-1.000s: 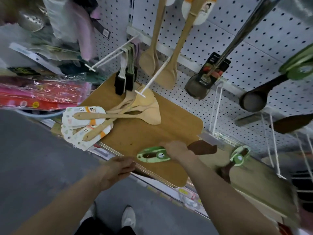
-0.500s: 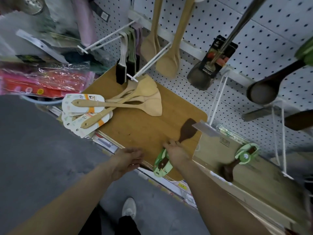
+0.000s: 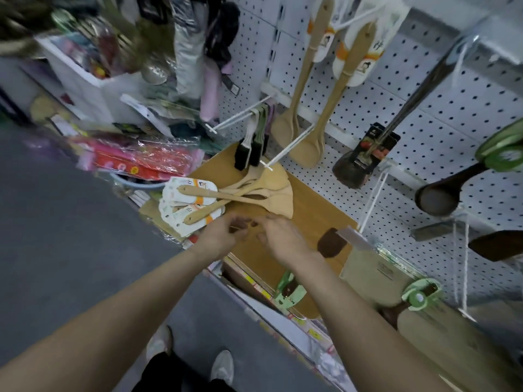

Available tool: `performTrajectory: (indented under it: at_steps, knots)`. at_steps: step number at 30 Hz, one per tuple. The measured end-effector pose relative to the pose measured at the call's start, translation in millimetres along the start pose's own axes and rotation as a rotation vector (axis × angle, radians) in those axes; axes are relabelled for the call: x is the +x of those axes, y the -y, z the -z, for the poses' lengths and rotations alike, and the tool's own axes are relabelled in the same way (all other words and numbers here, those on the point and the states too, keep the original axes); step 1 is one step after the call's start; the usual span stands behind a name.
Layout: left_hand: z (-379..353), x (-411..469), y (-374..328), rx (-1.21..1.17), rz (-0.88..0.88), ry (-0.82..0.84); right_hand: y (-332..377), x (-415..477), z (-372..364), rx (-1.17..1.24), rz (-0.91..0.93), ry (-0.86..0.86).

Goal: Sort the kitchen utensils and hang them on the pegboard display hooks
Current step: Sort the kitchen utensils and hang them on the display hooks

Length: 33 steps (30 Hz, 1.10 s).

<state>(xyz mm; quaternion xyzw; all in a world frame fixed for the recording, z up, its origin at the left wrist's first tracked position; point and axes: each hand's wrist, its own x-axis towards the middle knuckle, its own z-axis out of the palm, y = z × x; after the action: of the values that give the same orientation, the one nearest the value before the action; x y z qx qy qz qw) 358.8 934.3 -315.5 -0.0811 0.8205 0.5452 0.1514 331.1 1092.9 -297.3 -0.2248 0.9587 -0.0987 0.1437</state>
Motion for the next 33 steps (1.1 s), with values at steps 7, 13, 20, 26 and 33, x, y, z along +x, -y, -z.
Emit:
performTrajectory:
  at_steps: [7, 13, 20, 26, 33]
  knots:
    - [106.1, -26.5, 1.5, 0.197, -0.143, -0.192, 96.1, 40.8, 46.7, -0.087, 0.203, -0.111]
    - [226.2, -48.5, 16.3, 0.304, -0.194, -0.379, 199.6, 100.5, 65.4, -0.125, 0.373, -0.205]
    - [358.0, -79.0, 46.3, 0.409, -0.172, -0.555, 319.7, 166.6, 69.5, -0.132, 0.513, -0.244]
    - [439.6, -90.4, 78.2, 0.419, -0.126, -0.643, 405.2, 219.1, 67.5, -0.071, 0.598, -0.228]
    - [522.2, -58.3, 107.8, 0.426, -0.052, -0.679, 464.2, 306.3, 61.6, -0.075, 0.638, -0.213]
